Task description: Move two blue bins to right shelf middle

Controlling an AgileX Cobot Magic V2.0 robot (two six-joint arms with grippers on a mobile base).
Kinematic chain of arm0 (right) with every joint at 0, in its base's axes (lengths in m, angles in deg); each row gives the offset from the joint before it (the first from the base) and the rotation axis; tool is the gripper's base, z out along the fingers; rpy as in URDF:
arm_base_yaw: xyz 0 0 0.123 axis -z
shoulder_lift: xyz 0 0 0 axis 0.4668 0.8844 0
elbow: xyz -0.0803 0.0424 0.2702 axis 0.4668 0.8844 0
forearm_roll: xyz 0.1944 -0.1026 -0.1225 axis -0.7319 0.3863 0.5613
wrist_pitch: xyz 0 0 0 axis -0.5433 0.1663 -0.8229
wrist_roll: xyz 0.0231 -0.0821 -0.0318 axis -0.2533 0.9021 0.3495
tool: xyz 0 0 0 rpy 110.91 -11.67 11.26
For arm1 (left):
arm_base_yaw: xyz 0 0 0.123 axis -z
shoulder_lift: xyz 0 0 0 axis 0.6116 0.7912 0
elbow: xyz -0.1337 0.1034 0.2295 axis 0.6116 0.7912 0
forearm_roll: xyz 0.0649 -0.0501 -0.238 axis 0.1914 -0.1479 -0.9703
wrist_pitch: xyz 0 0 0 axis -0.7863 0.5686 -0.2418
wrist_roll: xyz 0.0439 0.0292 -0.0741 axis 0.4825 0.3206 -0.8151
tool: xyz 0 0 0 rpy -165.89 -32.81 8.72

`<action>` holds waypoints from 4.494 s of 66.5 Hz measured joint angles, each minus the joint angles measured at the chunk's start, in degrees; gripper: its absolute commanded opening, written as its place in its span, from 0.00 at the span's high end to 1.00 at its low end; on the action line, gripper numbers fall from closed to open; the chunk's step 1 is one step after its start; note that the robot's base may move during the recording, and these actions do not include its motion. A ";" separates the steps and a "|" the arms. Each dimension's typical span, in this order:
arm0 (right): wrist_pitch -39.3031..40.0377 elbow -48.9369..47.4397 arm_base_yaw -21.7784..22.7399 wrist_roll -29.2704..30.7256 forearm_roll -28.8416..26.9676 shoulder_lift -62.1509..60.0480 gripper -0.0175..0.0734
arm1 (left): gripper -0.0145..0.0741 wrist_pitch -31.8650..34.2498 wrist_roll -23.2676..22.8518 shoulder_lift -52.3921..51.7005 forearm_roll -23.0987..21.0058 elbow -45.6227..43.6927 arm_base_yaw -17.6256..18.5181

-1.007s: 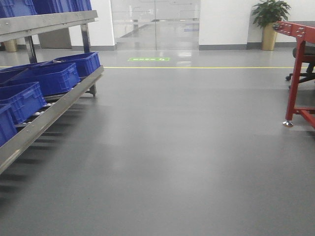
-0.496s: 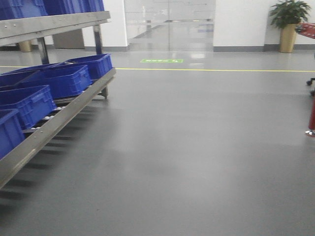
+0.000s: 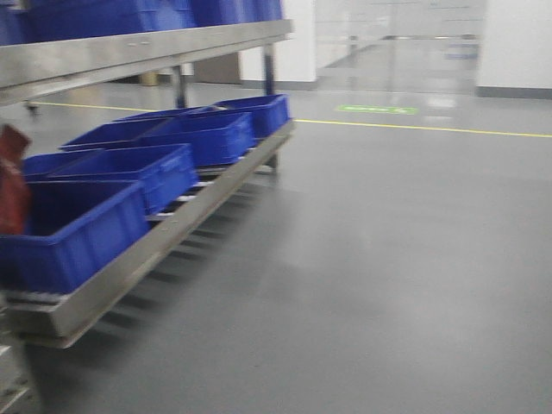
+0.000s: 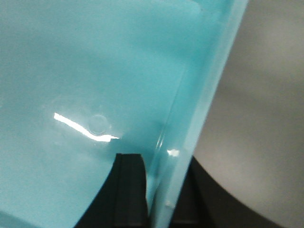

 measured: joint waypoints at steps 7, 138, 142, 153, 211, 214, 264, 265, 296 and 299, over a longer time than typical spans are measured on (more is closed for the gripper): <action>0.00 0.00 0.00 0.00 -0.11 0.00 0.97 | 0.96 0.00 0.00 0.00 0.00 0.00 0.00; 0.20 0.00 0.00 0.00 -0.36 0.00 0.97 | 0.96 0.00 0.00 0.00 0.17 0.00 0.00; 0.20 0.00 0.00 0.00 -0.36 0.00 0.97 | 0.96 0.00 0.00 0.00 0.17 0.00 0.00; 0.20 0.00 0.00 0.00 -0.25 0.00 0.97 | 0.96 0.00 0.00 0.00 0.17 0.00 0.00; 0.20 0.00 0.00 0.00 -0.25 0.00 0.97 | 0.96 0.22 0.00 0.00 0.17 0.00 0.00; 0.22 0.00 0.00 0.00 -0.25 0.00 0.97 | 0.96 0.33 0.00 0.00 0.17 0.00 0.00; 0.53 0.00 0.00 0.00 -0.25 0.00 0.97 | 0.96 0.45 0.00 0.00 0.17 0.00 0.00; 0.53 0.00 0.00 0.00 -0.25 0.00 0.97 | 0.96 0.45 0.00 0.00 0.17 0.00 0.00; 0.53 0.00 0.00 0.00 -0.25 0.00 0.97 | 0.96 0.45 0.00 0.00 0.17 0.00 0.00; 0.53 0.00 0.00 0.00 -0.25 0.00 0.97 | 0.96 0.45 0.00 0.00 0.17 0.00 0.00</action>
